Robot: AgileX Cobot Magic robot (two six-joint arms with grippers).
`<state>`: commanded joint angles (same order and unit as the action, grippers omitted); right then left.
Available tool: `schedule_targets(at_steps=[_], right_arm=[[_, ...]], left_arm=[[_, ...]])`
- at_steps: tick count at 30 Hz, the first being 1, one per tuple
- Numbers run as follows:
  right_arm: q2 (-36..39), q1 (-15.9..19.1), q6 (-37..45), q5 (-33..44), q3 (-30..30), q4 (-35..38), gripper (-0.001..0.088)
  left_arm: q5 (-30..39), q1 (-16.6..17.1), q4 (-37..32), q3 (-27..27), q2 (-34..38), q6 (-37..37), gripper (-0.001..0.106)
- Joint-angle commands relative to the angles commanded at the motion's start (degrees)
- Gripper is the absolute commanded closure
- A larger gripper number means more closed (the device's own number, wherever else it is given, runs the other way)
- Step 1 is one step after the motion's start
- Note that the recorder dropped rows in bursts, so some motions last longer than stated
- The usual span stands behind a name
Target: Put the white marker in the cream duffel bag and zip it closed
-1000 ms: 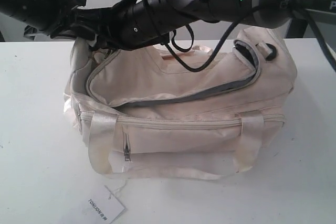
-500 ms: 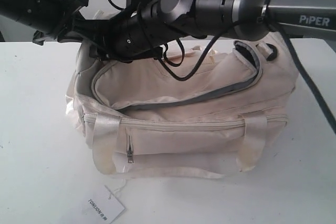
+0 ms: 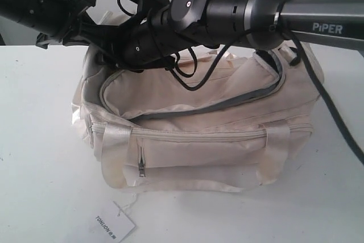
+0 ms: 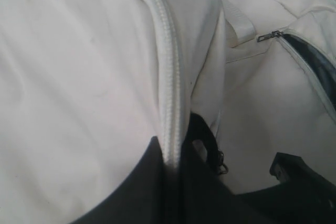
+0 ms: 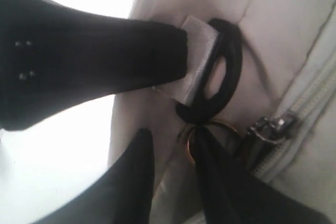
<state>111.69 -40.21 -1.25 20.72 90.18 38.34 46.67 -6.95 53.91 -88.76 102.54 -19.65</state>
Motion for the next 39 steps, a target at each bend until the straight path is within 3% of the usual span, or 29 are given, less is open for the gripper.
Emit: schedule_targets(at_steps=[15, 17, 18, 20, 39], right_arm=[[2.9, 0.3, -6.8, -1.0, 0.0, -1.0, 0.0602], [2.9, 0.3, -6.8, -1.0, 0.0, -1.0, 0.0652], [2.8, 0.3, -6.8, -1.0, 0.0, -1.0, 0.0751], [2.4, 0.3, -6.8, -1.0, 0.0, -1.0, 0.0868], [-5.3, 0.3, -6.5, 5.2, 0.0, -6.5, 0.0868]], left_arm=[[0.0, 0.0, 0.0, 0.0, 0.0, 0.0, 0.105], [0.0, 0.0, 0.0, 0.0, 0.0, 0.0, 0.105], [-0.1, 0.0, 0.0, 0.0, 0.0, 0.0, 0.105], [-0.1, 0.0, 0.0, 0.0, 0.0, 0.0, 0.105], [-0.1, 0.0, -2.2, 0.0, 0.0, -1.4, 0.105]])
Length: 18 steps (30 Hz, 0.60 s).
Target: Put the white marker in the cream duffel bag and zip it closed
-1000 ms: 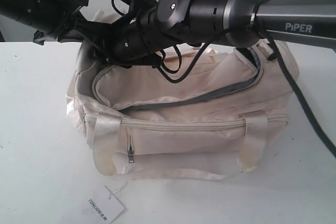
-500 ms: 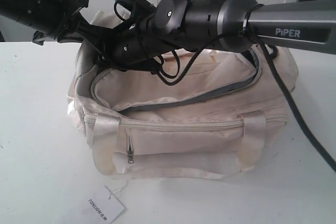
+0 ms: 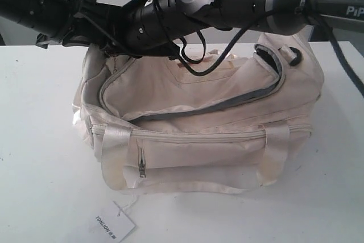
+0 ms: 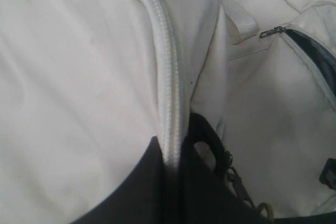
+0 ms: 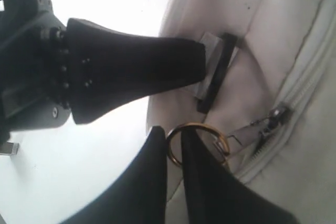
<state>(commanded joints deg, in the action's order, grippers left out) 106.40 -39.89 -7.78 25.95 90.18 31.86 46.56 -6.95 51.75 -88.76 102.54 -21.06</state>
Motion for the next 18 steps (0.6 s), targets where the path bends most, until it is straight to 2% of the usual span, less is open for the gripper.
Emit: schedule_targets(at_steps=[10, 18], right_arm=[[0.0, -0.1, 0.0, 4.1, 0.0, -0.4, 0.0868], [0.0, -2.6, 0.0, 5.4, -0.6, -0.3, 0.0868]], left_arm=[[-0.5, 0.0, -1.7, 0.0, 0.0, 0.0, 0.105], [-2.2, 0.0, -1.7, 0.0, 0.0, 0.0, 0.105]])
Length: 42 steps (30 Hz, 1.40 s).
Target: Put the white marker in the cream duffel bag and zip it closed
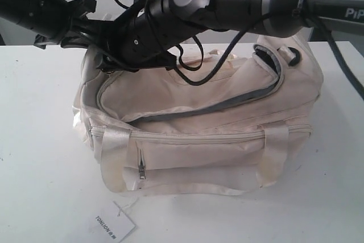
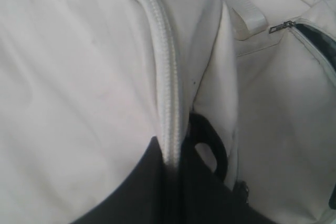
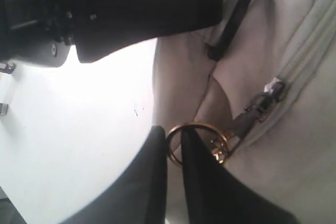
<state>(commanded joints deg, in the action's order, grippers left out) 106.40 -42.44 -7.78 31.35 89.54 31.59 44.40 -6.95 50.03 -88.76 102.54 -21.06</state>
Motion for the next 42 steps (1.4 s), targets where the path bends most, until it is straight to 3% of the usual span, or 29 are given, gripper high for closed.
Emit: schedule_targets(at_steps=[26, 33, 42], right_arm=[[0.0, -3.5, 1.5, 7.7, 0.0, 0.0, 0.0868], [0.0, -4.0, 2.7, 9.9, 0.0, 0.0, 0.0868], [0.0, -4.0, 3.5, 6.1, 0.0, -0.4, 0.0868]], left_arm=[[-5.9, 0.0, -4.8, 0.0, 0.2, 0.0, 0.105], [-8.0, 0.0, -9.1, 0.0, 0.2, 0.0, 0.105], [-7.1, 0.0, -10.3, 0.0, 0.2, 0.0, 0.105]])
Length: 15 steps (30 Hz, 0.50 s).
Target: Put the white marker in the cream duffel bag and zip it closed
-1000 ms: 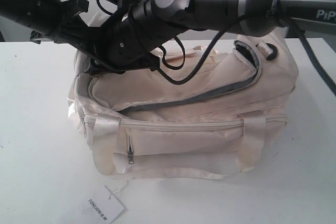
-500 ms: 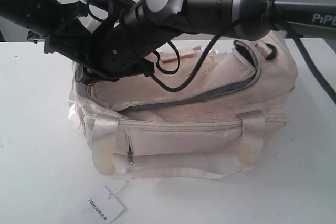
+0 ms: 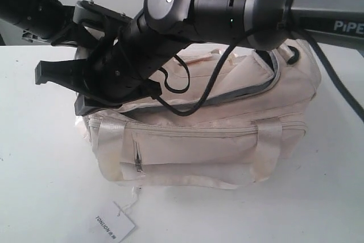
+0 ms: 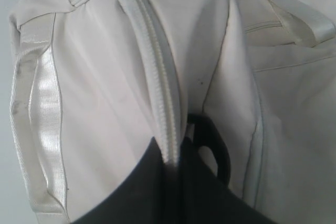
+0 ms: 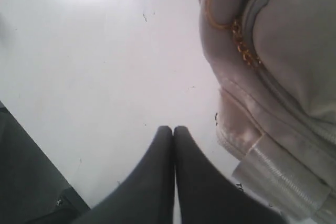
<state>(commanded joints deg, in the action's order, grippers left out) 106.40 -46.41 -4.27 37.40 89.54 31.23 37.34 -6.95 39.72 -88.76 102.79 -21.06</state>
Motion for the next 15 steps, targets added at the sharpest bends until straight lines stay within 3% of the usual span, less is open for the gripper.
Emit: schedule_targets(at_steps=[7, 15], right_arm=[[0.0, 0.7, -3.7, -7.7, 0.0, -0.2, 0.0854], [0.5, 0.7, -4.9, -13.7, 0.0, -0.2, 0.0651]], left_arm=[[0.4, 0.0, 0.0, 0.0, 0.0, 0.0, 0.105], [1.2, 0.0, 0.1, 0.0, 0.0, 0.0, 0.105]])
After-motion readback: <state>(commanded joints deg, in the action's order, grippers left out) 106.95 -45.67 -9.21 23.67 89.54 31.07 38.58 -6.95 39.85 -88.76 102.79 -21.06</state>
